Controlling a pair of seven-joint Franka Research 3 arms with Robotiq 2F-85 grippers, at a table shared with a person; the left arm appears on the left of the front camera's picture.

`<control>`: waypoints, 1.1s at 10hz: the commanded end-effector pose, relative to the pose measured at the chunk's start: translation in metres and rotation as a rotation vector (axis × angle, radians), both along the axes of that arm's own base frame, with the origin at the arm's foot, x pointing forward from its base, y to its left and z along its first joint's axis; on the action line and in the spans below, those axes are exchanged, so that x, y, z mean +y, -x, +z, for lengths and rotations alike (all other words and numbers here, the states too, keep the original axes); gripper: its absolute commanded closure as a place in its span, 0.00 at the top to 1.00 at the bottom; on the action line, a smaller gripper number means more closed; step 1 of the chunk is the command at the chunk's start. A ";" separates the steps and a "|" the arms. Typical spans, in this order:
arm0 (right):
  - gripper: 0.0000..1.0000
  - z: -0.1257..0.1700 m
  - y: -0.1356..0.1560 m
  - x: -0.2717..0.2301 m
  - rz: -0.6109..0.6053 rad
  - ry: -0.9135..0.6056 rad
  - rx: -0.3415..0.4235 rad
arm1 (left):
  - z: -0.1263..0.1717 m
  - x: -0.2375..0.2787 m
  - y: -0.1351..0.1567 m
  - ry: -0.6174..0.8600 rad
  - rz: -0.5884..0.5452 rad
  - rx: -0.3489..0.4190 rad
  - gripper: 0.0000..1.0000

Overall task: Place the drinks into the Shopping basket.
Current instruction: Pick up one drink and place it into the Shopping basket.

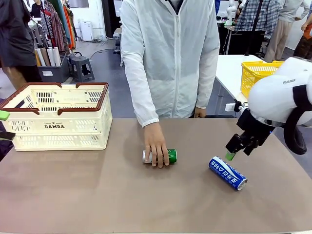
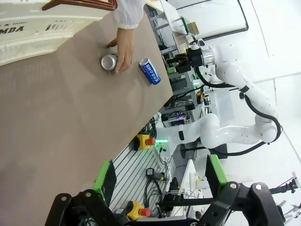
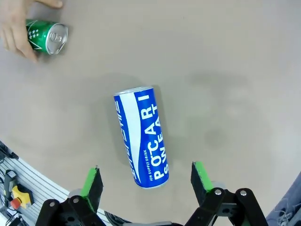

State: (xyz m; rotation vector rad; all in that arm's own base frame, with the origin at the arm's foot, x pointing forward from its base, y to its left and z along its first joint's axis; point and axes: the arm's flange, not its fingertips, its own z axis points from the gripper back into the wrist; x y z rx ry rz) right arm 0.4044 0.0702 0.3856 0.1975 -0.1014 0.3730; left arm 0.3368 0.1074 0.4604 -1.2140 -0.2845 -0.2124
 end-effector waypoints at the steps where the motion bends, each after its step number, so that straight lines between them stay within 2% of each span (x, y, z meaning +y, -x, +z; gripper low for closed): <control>1: 1.00 0.014 -0.004 -0.027 -0.058 0.002 -0.028 | 0.003 0.002 0.002 -0.001 -0.006 0.009 1.00; 4: 1.00 0.035 0.021 -0.128 -0.273 -0.092 -0.066 | 0.003 0.002 0.002 -0.001 -0.006 0.009 1.00; 6: 1.00 0.030 0.024 -0.160 -0.393 -0.100 -0.048 | 0.003 0.002 0.002 -0.001 -0.006 0.009 1.00; 8: 1.00 0.027 0.019 -0.156 -0.411 -0.155 -0.057 | 0.003 0.002 0.002 -0.001 -0.006 0.009 1.00; 11: 1.00 0.027 0.007 -0.096 -0.305 -0.131 -0.080 | 0.003 0.002 0.002 -0.001 -0.006 0.009 1.00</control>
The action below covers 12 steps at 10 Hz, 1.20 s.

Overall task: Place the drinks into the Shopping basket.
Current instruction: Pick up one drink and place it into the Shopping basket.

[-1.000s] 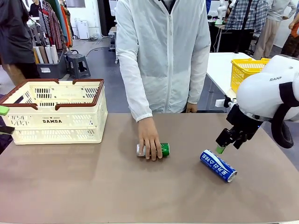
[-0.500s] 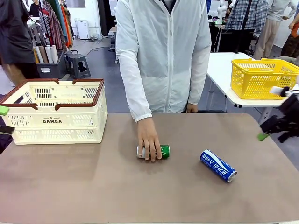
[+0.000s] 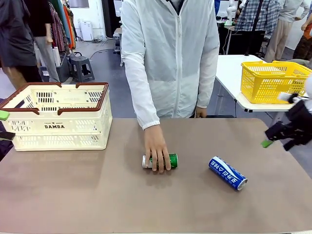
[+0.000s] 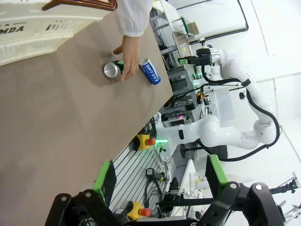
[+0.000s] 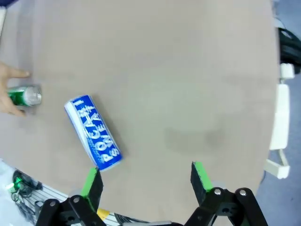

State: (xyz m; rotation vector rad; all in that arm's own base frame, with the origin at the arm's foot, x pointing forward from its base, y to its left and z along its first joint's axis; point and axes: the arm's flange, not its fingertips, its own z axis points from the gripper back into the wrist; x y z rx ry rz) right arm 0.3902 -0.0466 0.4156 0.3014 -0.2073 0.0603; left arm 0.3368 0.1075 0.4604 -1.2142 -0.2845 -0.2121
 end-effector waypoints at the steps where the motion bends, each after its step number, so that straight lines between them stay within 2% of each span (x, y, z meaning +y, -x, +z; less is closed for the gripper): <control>1: 1.00 -0.002 -0.007 0.042 0.042 0.028 -0.030 | 0.003 0.002 0.002 -0.002 -0.006 0.008 1.00; 5: 1.00 -0.006 -0.027 0.155 0.227 0.042 -0.060 | 0.003 0.002 0.002 -0.002 -0.006 0.008 1.00; 6: 1.00 -0.010 -0.033 0.166 0.253 0.041 -0.051 | 0.003 0.002 0.002 -0.002 -0.006 0.008 1.00; 10: 1.00 0.009 -0.012 0.095 0.134 0.096 -0.063 | 0.003 0.002 0.002 -0.002 -0.006 0.008 1.00; 12: 1.00 -0.007 -0.013 0.106 0.201 0.127 -0.017 | 0.003 0.002 0.002 -0.002 -0.006 0.008 1.00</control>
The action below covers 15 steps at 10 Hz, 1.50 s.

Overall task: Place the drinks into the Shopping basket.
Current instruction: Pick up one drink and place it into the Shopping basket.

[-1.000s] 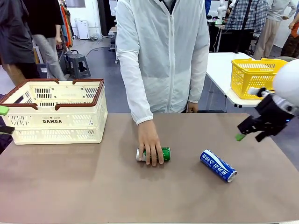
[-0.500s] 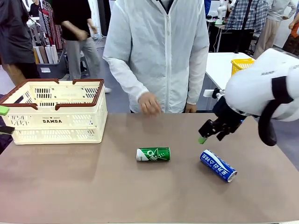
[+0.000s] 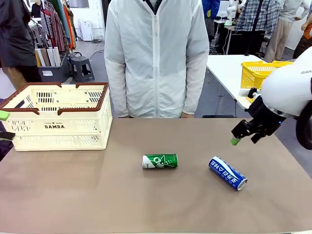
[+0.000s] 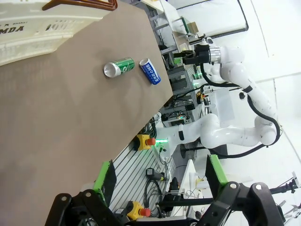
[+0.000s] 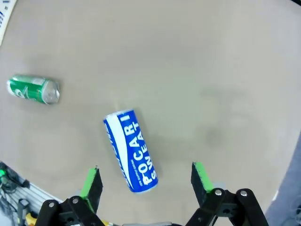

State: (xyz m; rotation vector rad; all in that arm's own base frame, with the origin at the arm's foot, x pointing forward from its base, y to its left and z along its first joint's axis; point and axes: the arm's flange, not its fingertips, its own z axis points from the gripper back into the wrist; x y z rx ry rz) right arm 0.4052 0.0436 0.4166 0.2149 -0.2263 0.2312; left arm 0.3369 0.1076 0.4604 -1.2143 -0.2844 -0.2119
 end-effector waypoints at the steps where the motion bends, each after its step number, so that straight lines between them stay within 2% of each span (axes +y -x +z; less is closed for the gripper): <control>1: 1.00 -0.013 -0.002 0.022 0.086 0.045 0.045 | 0.003 0.002 0.002 -0.002 -0.006 0.008 1.00; 4: 1.00 -0.033 -0.009 0.038 0.332 0.126 0.088 | 0.003 0.002 0.002 -0.002 -0.006 0.008 1.00; 7: 1.00 -0.047 -0.007 0.052 0.543 0.182 0.043 | 0.003 0.002 0.002 -0.002 -0.006 0.008 1.00; 9: 1.00 -0.049 -0.007 0.055 0.530 0.167 0.061 | 0.003 0.002 0.002 -0.002 -0.006 0.008 1.00; 11: 1.00 -0.064 -0.014 0.059 0.518 0.152 0.066 | 0.003 0.002 0.002 -0.002 -0.006 0.008 1.00; 15: 1.00 -0.114 -0.020 0.071 0.507 0.165 0.091 | 0.003 0.002 0.002 -0.002 -0.006 0.008 1.00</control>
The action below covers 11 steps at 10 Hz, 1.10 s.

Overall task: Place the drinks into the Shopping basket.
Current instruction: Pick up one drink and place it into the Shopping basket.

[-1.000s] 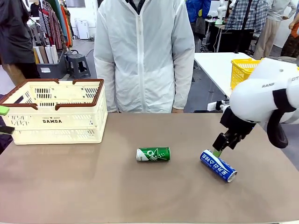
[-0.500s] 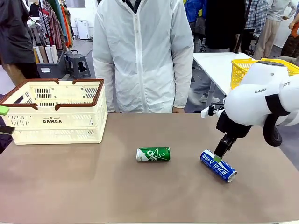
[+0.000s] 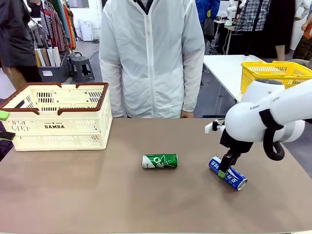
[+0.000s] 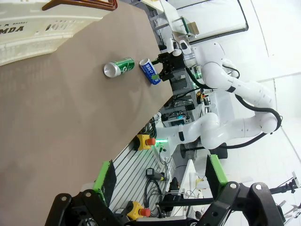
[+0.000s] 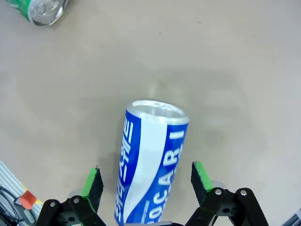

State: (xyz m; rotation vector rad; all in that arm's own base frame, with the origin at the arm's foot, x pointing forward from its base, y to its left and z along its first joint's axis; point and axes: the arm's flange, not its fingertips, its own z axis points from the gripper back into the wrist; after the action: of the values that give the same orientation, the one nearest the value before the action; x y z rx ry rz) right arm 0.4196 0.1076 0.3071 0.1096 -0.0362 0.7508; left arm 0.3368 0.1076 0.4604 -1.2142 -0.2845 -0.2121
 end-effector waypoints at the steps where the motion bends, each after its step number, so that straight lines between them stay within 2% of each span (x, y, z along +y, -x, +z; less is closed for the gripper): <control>1: 1.00 -0.008 -0.005 0.007 -0.029 -0.003 -0.016 | 0.003 0.002 0.002 -0.002 -0.006 0.009 1.00; 2: 1.00 -0.010 -0.006 0.006 -0.042 0.006 -0.017 | 0.003 0.002 0.002 -0.002 -0.006 0.009 1.00; 3: 0.42 -0.010 -0.006 0.005 -0.046 0.008 -0.008 | 0.003 0.002 0.002 -0.002 -0.006 0.009 1.00; 4: 0.00 -0.010 -0.006 0.005 -0.052 0.009 0.001 | 0.003 0.002 0.002 -0.002 -0.006 0.009 1.00; 9: 0.00 -0.004 -0.007 0.003 -0.078 0.028 0.003 | 0.003 0.002 0.002 -0.002 -0.006 0.009 1.00; 11: 0.00 0.013 -0.008 0.000 -0.131 0.047 0.002 | 0.003 0.002 0.002 -0.002 -0.006 0.009 1.00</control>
State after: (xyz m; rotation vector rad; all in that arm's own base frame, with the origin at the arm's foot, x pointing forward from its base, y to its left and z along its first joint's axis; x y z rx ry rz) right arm 0.4235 0.1059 0.3003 0.1010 -0.0315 0.6547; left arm 0.3368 0.1075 0.4604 -1.2143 -0.2844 -0.2121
